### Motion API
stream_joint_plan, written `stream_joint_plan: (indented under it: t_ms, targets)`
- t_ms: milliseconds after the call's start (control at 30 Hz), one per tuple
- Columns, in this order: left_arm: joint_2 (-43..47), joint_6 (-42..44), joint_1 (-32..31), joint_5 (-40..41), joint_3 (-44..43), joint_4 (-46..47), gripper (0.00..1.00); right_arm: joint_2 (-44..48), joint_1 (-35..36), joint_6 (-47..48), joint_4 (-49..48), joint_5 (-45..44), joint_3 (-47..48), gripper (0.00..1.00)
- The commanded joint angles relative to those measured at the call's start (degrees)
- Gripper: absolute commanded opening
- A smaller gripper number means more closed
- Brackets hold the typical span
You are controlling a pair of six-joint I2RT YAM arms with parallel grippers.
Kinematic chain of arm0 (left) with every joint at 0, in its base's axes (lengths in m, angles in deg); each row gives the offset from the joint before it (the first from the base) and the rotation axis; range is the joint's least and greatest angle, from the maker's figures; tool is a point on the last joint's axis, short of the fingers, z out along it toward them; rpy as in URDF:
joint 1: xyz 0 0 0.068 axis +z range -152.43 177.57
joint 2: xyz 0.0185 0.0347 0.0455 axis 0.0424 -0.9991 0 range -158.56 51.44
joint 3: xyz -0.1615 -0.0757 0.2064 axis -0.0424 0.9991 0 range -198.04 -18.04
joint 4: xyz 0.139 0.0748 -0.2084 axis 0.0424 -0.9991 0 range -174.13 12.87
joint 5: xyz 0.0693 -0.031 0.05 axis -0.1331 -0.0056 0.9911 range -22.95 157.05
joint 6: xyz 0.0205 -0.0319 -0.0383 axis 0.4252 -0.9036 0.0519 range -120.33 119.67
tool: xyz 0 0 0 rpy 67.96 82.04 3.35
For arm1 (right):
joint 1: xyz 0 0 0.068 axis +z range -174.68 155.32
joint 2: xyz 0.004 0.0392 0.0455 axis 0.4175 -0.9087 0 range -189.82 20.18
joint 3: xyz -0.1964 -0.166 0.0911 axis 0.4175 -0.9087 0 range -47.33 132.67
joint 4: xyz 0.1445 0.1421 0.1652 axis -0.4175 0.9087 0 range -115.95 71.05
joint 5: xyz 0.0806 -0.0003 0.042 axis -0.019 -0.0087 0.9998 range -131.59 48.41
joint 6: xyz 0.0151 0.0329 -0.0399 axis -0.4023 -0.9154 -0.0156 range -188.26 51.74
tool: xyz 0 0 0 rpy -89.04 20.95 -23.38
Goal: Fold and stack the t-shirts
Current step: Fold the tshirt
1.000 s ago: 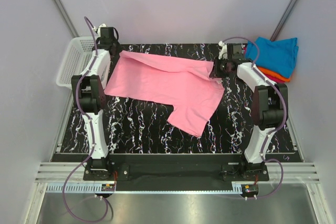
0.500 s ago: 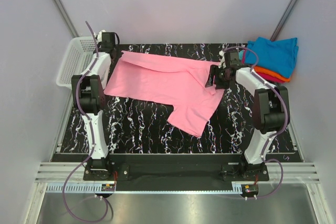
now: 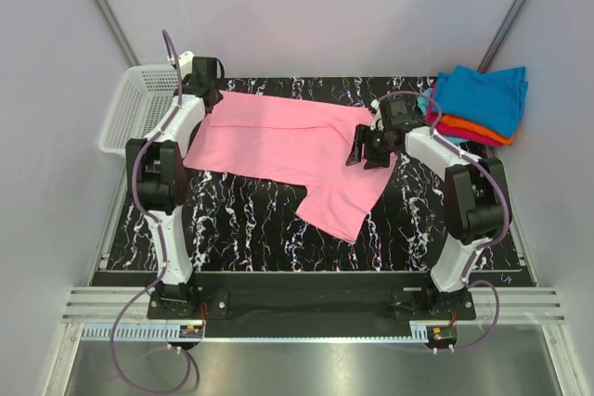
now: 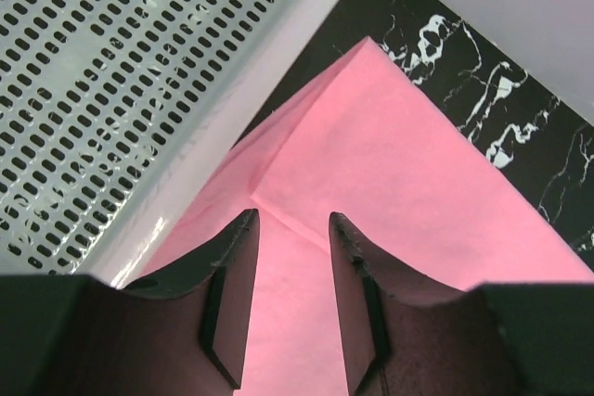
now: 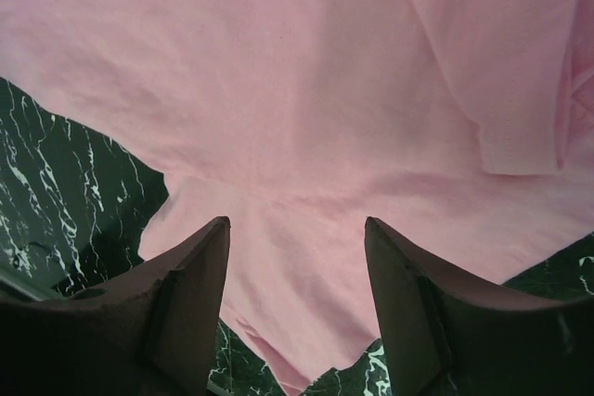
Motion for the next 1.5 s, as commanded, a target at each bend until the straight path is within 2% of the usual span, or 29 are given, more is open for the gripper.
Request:
stream_joint_plan:
  t_ms: [0,133,267,500,767,833,867,1100,1467]
  targets:
    - [4.53,-0.52,-0.97,0.52,3.43,0.06,0.4,1.46,0.61,-2.27,-1.26,2.46,-0.46,0.66]
    - [5.77,-0.17,-2.74,-3.51,7.04,-1.42,0.38,0.59,0.79,-4.2,-1.79,2.2,-0.9,0.67]
    - [4.1,0.62,-4.4,-12.11,8.36,-6.86,0.34,-1.43,0.88,-5.61,-3.02,4.47,-1.16,0.67]
    - [7.35,-1.22,-6.69,-15.3,18.37,-8.11,0.33,-6.7,1.14,-7.9,-6.63,8.08,-2.83,0.66]
    - [7.44,-1.93,-6.78,-13.63,20.67,-12.94,0.34,-4.78,1.49,-9.66,-4.71,5.19,-7.4,0.67]
    - [6.04,-2.19,-6.78,-12.58,20.32,-13.99,0.34,-3.9,1.49,-9.75,-2.33,1.77,-7.4,0.82]
    - [5.51,-2.19,-6.78,-12.49,20.06,-14.96,0.34,-3.72,1.41,-9.4,0.72,0.63,-7.23,0.99]
    - [6.46,-3.42,-8.01,-12.14,25.06,-15.67,0.33,0.32,1.4,-7.9,12.7,-13.86,-7.14,1.0]
    - [16.57,-5.44,-12.75,-9.24,41.92,-13.38,0.32,0.41,1.4,-7.2,15.96,-16.34,-12.49,1.0]
